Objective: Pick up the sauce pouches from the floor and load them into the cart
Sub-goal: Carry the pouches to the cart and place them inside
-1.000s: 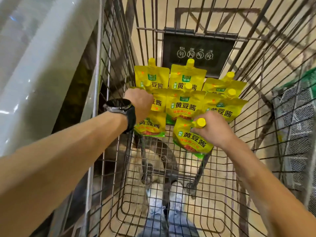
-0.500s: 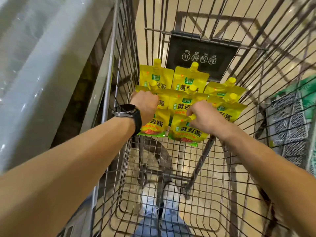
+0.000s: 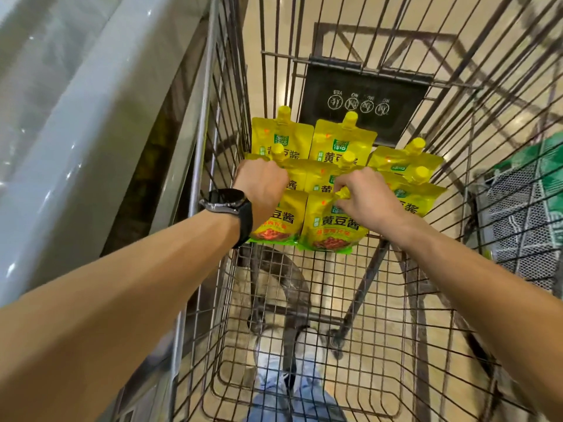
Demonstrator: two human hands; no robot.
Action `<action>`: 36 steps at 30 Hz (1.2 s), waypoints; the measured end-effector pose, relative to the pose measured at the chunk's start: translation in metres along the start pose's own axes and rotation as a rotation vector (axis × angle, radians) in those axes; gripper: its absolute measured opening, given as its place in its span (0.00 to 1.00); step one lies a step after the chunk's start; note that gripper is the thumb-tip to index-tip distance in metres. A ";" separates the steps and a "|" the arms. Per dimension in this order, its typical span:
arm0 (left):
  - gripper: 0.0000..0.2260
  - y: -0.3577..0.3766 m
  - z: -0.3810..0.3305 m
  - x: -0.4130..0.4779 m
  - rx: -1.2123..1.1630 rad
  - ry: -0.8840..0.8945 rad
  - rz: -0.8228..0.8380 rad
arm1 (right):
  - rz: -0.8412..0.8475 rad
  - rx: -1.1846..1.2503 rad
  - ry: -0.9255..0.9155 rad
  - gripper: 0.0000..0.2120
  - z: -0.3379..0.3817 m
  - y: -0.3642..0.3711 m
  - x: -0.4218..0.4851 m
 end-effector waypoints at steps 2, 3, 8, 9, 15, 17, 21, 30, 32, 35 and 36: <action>0.10 -0.001 -0.001 0.002 0.009 -0.003 -0.043 | -0.038 0.016 0.001 0.12 -0.003 0.003 0.003; 0.10 -0.001 -0.001 0.003 -0.006 -0.012 -0.052 | -0.061 0.027 0.007 0.11 -0.004 0.004 0.004; 0.12 0.000 -0.005 0.003 -0.132 -0.026 0.028 | -0.046 0.028 0.038 0.13 -0.007 0.009 -0.003; 0.13 -0.002 -0.006 0.001 -0.141 -0.017 0.044 | -0.018 0.015 0.042 0.13 -0.008 0.010 -0.005; 0.24 0.007 -0.014 -0.012 -0.183 -0.018 0.057 | 0.043 -0.003 0.020 0.15 -0.011 0.014 -0.022; 0.27 0.011 -0.016 -0.018 -0.191 -0.025 -0.008 | 0.053 0.019 0.020 0.19 -0.013 0.014 -0.026; 0.25 0.011 -0.026 -0.044 -0.225 0.039 -0.320 | 0.015 0.075 0.071 0.38 -0.021 0.007 -0.048; 0.27 0.012 -0.079 -0.126 -0.310 0.054 -0.008 | 0.055 -0.021 0.288 0.43 -0.014 0.001 -0.167; 0.26 -0.002 -0.083 -0.141 -0.271 0.107 -0.016 | 0.067 -0.058 0.317 0.41 -0.007 -0.004 -0.194; 0.27 -0.029 -0.084 -0.171 -0.221 0.181 -0.015 | 0.079 -0.122 0.356 0.39 0.009 -0.021 -0.236; 0.28 -0.039 -0.084 -0.180 -0.206 0.198 -0.020 | 0.066 -0.126 0.385 0.38 0.014 -0.028 -0.250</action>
Point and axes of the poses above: each hand's wrist, its own x-axis towards the middle knuckle, its own y-axis out of the palm, z = x × y, the point moved 2 cm from there along x, towards the middle knuckle, and after that the axes turned 2 degrees about y, right-handed, at the moved point
